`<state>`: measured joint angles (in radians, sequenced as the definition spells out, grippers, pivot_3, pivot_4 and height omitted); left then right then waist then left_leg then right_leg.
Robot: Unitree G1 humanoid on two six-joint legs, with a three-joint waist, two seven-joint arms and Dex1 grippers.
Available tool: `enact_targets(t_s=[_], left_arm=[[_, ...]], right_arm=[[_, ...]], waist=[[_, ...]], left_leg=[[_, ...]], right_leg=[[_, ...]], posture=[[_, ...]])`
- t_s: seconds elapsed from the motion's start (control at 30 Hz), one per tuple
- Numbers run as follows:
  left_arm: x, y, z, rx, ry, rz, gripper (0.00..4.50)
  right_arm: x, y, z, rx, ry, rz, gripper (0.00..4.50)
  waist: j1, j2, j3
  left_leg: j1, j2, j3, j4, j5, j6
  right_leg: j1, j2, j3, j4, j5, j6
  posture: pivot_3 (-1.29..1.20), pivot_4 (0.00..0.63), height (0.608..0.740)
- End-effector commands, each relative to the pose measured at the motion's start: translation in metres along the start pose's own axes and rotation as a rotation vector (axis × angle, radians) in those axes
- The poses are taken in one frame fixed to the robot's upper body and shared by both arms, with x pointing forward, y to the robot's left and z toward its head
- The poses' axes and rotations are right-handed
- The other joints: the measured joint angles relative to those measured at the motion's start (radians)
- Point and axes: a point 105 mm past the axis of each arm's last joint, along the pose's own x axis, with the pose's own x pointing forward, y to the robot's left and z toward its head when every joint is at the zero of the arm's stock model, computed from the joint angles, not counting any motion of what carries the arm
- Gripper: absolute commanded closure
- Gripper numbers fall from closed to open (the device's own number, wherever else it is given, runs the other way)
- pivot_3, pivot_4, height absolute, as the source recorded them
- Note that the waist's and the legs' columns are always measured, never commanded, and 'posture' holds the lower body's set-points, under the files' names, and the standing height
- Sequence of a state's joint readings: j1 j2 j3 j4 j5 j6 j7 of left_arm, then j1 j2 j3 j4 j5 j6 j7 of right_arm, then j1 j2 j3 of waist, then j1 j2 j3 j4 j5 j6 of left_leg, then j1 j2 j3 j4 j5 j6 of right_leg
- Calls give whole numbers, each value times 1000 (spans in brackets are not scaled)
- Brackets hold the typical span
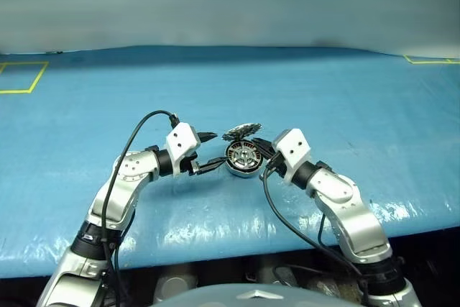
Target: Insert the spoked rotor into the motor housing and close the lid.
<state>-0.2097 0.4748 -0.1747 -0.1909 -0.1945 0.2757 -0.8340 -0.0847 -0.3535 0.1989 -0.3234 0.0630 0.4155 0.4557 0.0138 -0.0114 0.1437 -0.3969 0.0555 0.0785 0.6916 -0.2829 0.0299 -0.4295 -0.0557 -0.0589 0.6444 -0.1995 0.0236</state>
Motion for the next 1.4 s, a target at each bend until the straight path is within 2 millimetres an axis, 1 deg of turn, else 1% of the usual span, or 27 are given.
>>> enact_targets(t_s=[0.03,0.13,0.23,0.4,0.57,0.6,0.7,0.77,0.8,0.83,0.87,0.93,1.0,1.03,1.07,1.13,1.2,1.23,1.37,1.4], left_arm=[[-7,-1,7,15,-30,15,1172],[-13,-2,2,18,-10,34,1172],[-15,-4,1,5,-8,39,1172],[-16,-7,0,3,-6,47,1172],[-17,-10,0,-8,-14,32,1172],[-17,-10,0,-8,-15,33,1172],[-17,-7,-1,-7,-14,39,1172],[-16,-6,0,-3,-15,46,1172],[-15,-6,0,-2,-17,45,1172],[-14,-7,1,-1,-20,41,1172],[-13,-9,1,1,-22,37,1172],[-12,-10,2,2,-24,33,1172],[-12,-11,3,-5,-35,30,1172],[-13,-11,4,-8,-40,32,1172],[-13,-11,5,-9,-44,34,1172],[-16,-9,4,-15,-44,38,1172],[-19,-7,3,-29,-44,52,1172],[-19,-6,3,-33,-44,55,1172],[-20,-5,3,-44,-54,73,1172],[-20,-5,3,-46,-55,73,1172]], right_arm=[[9,2,11,15,-66,18,4500],[16,2,13,34,-80,24,4500],[19,10,17,37,-99,85,4500],[22,18,3,-1,-28,137,4500],[23,31,-20,-61,75,167,4500],[23,31,-22,-60,84,165,4500],[22,31,-39,-46,160,158,4500],[21,28,-56,-166,247,146,4500],[20,28,-65,-182,291,144,4500],[19,28,-68,-173,306,134,4500],[20,30,-64,-111,280,135,4500],[21,36,-50,-22,202,157,4500],[17,45,-19,65,44,223,4500],[14,46,-6,99,-19,245,4500],[11,47,2,119,-58,259,4500],[3,40,18,114,-121,262,4500],[-7,29,30,90,-159,248,4500],[-10,24,33,74,-162,237,4500],[-20,-11,41,12,-163,95,4500],[-22,-15,42,6,-163,77,4500]], waist=[[-2,0,0],[-3,1,0],[-3,1,0],[-3,1,0],[-11,1,0],[-12,1,0],[-13,0,-1],[-14,0,-1],[-15,0,-3],[-15,-1,-4],[-15,-3,-6],[-15,-6,-9],[-14,-6,-9],[-12,-6,-9],[-12,-6,-8],[-17,-3,-6],[-20,-2,-5],[-20,-2,-5],[-20,-2,-4],[-20,-2,-4]], left_leg=[[0,0,0,0,0,0],[0,0,1,-1,-1,1],[0,0,1,-1,-1,1],[0,0,2,-1,-1,1],[1,1,2,-1,-1,1],[1,1,2,-1,-1,1],[2,1,2,-1,0,1],[3,1,2,-1,0,1],[3,1,2,0,0,1],[4,1,2,0,0,1],[5,1,2,0,0,1],[5,1,2,0,0,0],[5,2,2,0,0,0],[5,5,2,0,0,0],[4,5,2,-1,0,0],[2,5,2,-1,0,1],[1,5,4,-1,-1,2],[1,4,4,-1,-1,2],[2,3,5,-1,-1,2],[2,3,5,-1,-1,2]], right_leg=[[0,0,0,0,0,0],[-1,0,1,0,0,0],[-1,0,1,0,0,0],[-1,0,1,0,0,0],[0,0,1,0,0,0],[0,0,1,0,0,0],[0,0,1,0,0,0],[1,0,1,0,0,0],[1,0,2,0,0,0],[1,0,2,0,0,0],[2,0,2,0,0,0],[3,0,1,0,0,0],[3,-1,1,1,0,0],[3,-1,2,0,0,0],[2,-1,1,0,0,0],[0,0,2,0,0,0],[-1,0,4,0,0,0],[-1,0,4,0,0,1],[-1,0,3,-1,0,1],[-1,0,3,-1,0,1]], posture=[[0,150,740],[0,150,740],[0,150,740],[0,150,740],[0,150,740],[0,150,740],[0,150,740],[0,150,740],[0,150,740],[0,150,740],[0,150,740],[0,150,740],[0,150,740],[0,150,740],[0,150,740],[0,150,740],[0,150,740],[0,150,740],[0,150,740],[0,150,740]])
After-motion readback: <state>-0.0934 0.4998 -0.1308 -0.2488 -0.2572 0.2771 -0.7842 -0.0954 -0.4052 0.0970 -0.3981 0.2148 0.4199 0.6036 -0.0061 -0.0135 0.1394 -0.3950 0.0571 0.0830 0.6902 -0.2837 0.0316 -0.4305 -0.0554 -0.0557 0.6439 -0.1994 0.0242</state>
